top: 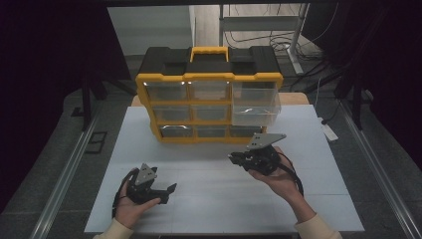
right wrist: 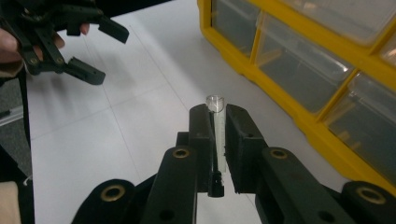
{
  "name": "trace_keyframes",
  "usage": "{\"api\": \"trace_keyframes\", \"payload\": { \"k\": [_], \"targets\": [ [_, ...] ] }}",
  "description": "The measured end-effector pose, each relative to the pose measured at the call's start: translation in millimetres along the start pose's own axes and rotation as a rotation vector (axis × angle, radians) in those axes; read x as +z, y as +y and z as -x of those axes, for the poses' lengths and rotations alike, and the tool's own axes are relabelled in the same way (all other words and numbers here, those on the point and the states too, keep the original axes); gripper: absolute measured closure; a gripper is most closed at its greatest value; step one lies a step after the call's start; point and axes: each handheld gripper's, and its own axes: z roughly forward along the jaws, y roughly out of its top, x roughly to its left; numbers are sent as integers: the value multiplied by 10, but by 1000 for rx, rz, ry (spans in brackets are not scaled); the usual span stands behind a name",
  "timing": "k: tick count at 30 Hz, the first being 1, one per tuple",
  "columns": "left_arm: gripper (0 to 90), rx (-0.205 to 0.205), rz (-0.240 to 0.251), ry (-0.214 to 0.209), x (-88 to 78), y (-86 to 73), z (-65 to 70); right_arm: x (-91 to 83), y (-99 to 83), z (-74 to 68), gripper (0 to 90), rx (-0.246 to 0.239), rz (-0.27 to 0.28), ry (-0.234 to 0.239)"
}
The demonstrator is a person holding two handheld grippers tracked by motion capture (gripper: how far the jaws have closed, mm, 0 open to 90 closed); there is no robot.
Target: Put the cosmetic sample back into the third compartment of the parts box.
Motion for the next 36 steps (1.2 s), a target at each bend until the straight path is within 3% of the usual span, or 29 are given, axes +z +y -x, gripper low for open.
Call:
{"api": "trace_keyframes", "payload": {
  "k": [14,25,36],
  "targets": [
    [97,-1,-2,0,4,-1,-2,-206,95,-36,812,9,105,-20],
    [97,-2,-5,-2,8,-1,-2,-329,144,-55,813,24,154,-20],
    [96,1,-6,2,7,0,-5,-527,238,-78,813,45,238,5]
  ]
}}
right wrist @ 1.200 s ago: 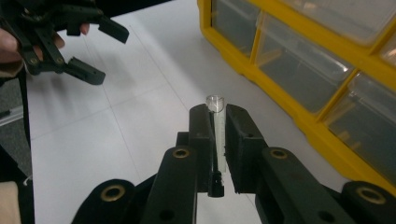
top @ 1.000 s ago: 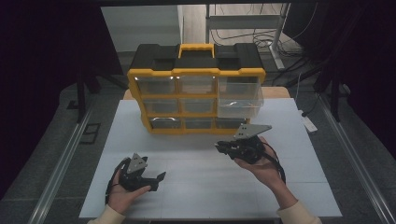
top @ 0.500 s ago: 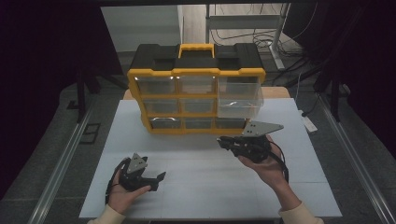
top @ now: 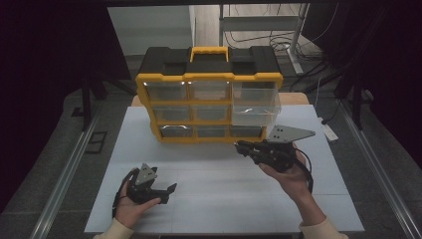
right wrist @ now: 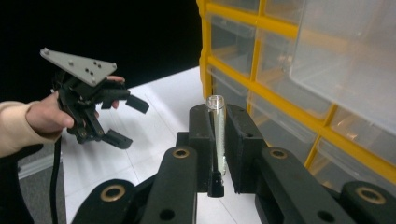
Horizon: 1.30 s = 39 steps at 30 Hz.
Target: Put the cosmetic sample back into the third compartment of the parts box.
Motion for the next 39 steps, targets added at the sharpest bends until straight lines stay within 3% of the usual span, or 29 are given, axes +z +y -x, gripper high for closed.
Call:
{"api": "trace_keyframes", "payload": {
  "k": [6,18,28,39],
  "targets": [
    [96,-1,-1,1,4,1,-3,-81,57,-22,813,-7,25,-10],
    [96,-1,8,-1,7,18,11,-200,217,-46,813,3,102,27],
    [95,1,10,-7,-6,19,17,-211,406,-54,813,-20,129,12],
    [95,2,9,-8,-1,24,17,-273,629,44,812,3,158,-9]
  ]
}}
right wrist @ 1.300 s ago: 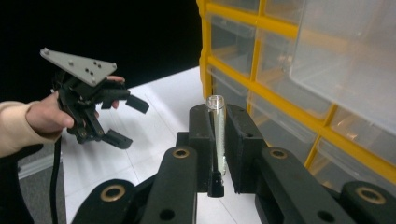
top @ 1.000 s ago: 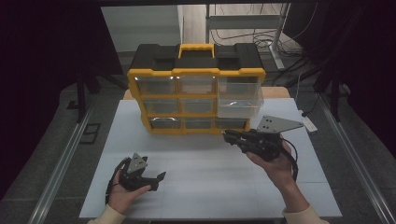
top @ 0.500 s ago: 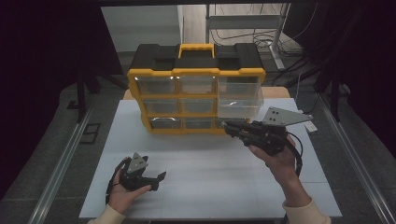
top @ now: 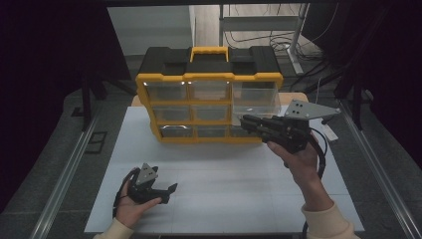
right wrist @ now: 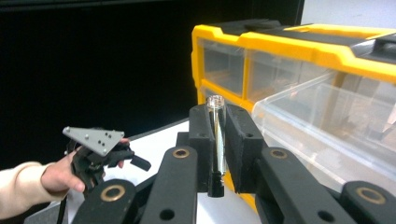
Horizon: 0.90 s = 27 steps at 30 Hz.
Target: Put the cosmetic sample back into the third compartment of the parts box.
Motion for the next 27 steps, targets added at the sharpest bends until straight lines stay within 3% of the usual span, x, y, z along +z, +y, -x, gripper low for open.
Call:
{"api": "trace_keyframes", "payload": {
  "k": [17,27],
  "targets": [
    [96,0,0,-3,2,3,-4,3,216,142,812,8,44,-52],
    [97,2,-4,-2,8,3,-4,-2,291,236,812,6,37,-88]
  ]
}}
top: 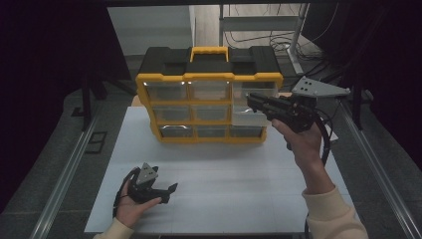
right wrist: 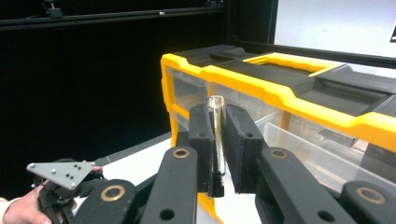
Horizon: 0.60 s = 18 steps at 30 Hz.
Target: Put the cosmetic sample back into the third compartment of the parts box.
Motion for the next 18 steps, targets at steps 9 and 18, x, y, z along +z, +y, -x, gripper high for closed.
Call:
{"api": "trace_keyframes", "payload": {
  "k": [9,18],
  "targets": [
    [98,1,0,0,2,0,-1,16,74,68,812,-4,6,-30],
    [97,-3,0,3,6,2,-5,54,114,213,812,7,2,-76]
  ]
}}
